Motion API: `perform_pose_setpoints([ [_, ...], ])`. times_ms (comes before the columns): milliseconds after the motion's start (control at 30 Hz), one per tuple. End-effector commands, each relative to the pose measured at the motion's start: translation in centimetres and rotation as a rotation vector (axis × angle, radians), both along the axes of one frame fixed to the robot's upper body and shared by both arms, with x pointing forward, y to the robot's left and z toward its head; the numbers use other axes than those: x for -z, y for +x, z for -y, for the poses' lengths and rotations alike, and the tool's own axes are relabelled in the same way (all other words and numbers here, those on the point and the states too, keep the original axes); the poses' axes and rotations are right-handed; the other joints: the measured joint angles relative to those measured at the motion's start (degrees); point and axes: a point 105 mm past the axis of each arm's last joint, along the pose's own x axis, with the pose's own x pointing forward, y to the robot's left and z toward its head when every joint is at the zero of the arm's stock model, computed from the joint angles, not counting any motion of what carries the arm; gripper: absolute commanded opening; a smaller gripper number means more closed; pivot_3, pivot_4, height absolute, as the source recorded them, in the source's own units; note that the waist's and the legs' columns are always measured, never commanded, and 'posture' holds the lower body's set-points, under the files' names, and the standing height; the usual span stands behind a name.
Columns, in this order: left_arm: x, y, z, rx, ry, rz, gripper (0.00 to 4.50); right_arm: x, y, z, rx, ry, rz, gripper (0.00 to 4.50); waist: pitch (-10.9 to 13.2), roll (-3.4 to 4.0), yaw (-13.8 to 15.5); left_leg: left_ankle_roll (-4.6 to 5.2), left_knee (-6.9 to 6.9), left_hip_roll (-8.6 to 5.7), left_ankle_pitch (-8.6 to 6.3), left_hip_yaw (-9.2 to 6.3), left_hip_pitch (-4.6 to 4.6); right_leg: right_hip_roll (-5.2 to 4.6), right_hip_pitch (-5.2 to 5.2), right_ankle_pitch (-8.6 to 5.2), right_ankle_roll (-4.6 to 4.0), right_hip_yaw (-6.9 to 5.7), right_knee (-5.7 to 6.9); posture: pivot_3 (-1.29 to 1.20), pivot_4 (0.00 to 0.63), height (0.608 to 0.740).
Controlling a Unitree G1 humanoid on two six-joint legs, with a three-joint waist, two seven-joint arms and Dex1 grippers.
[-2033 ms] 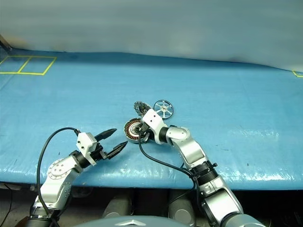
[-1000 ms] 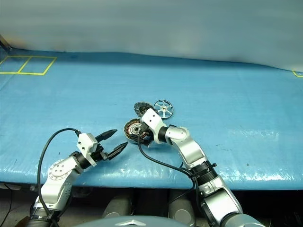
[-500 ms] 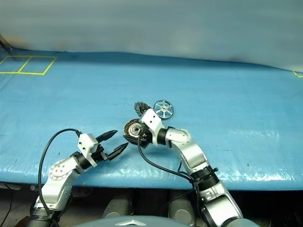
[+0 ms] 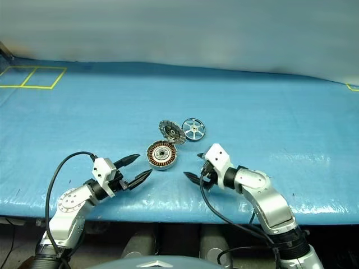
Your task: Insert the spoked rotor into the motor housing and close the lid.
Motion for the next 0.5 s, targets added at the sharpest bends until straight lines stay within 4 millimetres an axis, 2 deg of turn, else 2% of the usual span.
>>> perform_pose_setpoints([
  [33, -1.0, 0.5, -0.5, -0.007, -0.012, 0.037, 3.85, -0.4, 1.1, 0.8, 0.072, -0.017, 0.03, 4.11, 0.0, 0.0, 0.0, 0.0, -0.01, -0.01, -0.01, 0.0, -0.01, 0.0, 0.0, 0.0, 0.0, 0.0, -0.01, 0.0, 0.15, 0.74],
  [67, -1.1, 0.5, -0.5, -0.008, -0.015, 0.042, 3.85, -0.3, 1.3, 1.0, 0.092, -0.015, 0.028, 4.11, 0.0, 0.0, 0.0, 0.01, -0.02, -0.01, -0.02, 0.0, -0.03, 0.0, -0.02, 0.0, 0.0, 0.0, -0.03, 0.0, 0.15, 0.74],
  [167, -1.2, 0.5, -0.7, -0.01, -0.013, 0.043, 3.85, -0.4, 2.2, 1.5, 0.154, -0.003, 0.036, 3.52, 0.0, 0.0, 0.0, 0.04, -0.08, -0.01, -0.04, 0.0, -0.08, 0.0, -0.08, 0.0, -0.01, -0.01, -0.03, 0.0, 0.15, 0.74],
  [300, -1.0, 0.4, -0.6, -0.01, -0.012, 0.038, 3.85, -0.8, 3.9, 2.2, 0.24, -0.032, 0.07, 2.17, 0.0, 0.01, 0.0, 0.04, -0.05, -0.01, -0.04, 0.01, -0.08, 0.01, -0.08, 0.0, -0.01, -0.01, -0.02, 0.0, 0.15, 0.74],
  [333, -1.0, 0.3, -0.6, -0.009, -0.013, 0.037, 3.85, -1.1, 4.4, 2.3, 0.255, -0.034, 0.081, 1.95, 0.0, 0.01, 0.0, 0.04, -0.04, -0.01, -0.04, 0.01, -0.08, 0.01, -0.08, 0.0, -0.01, -0.01, -0.02, 0.0, 0.15, 0.74],
  [500, -0.9, 0.3, -0.4, -0.006, -0.016, 0.034, 3.85, -2.7, 6.9, 2.1, 0.295, -0.012, 0.126, 1.95, 0.0, 0.01, -0.1, 0.04, -0.01, -0.01, -0.04, 0.01, -0.07, 0.01, -0.05, 0.01, 0.0, -0.01, -0.01, 0.0, 0.15, 0.74],
])
